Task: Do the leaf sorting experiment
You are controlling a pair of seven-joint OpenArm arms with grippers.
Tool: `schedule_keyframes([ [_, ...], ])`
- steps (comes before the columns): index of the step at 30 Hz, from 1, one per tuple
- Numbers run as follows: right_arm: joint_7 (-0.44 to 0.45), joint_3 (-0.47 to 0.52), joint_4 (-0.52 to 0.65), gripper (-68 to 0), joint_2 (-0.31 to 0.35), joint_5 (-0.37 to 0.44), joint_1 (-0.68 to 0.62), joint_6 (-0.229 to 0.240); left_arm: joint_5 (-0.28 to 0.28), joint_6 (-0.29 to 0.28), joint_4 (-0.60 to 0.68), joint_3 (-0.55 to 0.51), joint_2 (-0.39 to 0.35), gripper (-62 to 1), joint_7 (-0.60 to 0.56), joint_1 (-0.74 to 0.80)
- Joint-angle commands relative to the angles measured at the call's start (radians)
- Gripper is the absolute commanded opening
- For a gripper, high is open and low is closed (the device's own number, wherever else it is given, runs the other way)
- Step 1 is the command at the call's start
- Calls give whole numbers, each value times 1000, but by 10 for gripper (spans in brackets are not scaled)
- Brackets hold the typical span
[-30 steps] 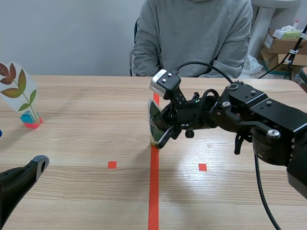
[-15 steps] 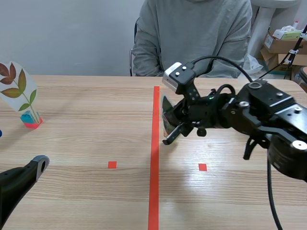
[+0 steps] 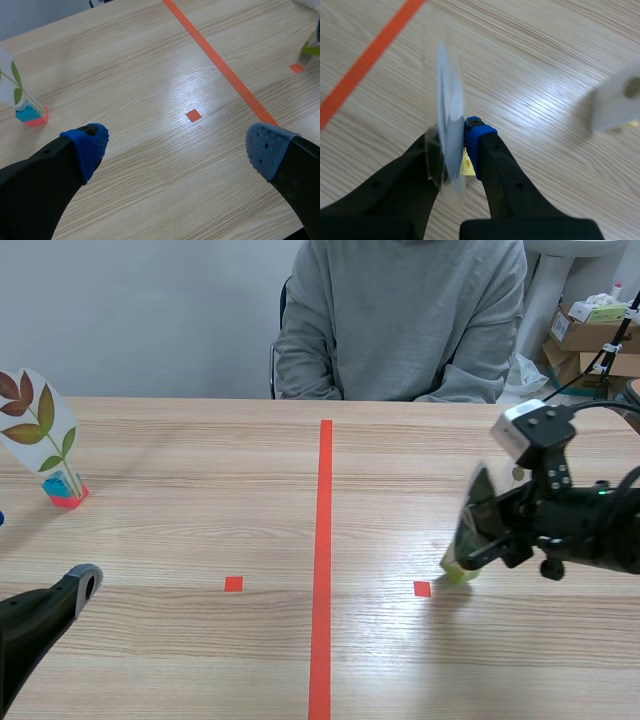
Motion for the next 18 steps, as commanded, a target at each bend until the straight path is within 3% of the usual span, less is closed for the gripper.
schedule_keyframes([
  [1,33,43,1,-656,19,8,27,-1,-13,2,11,1,8,-22,-14,0],
  [5,93,119,-37,-656,21,-47,40,-31,-13,2,11,1,8,-22,-14,0],
  [18,173,121,-376,-656,33,-57,274,-38,-13,2,11,1,8,-22,-14,0],
])
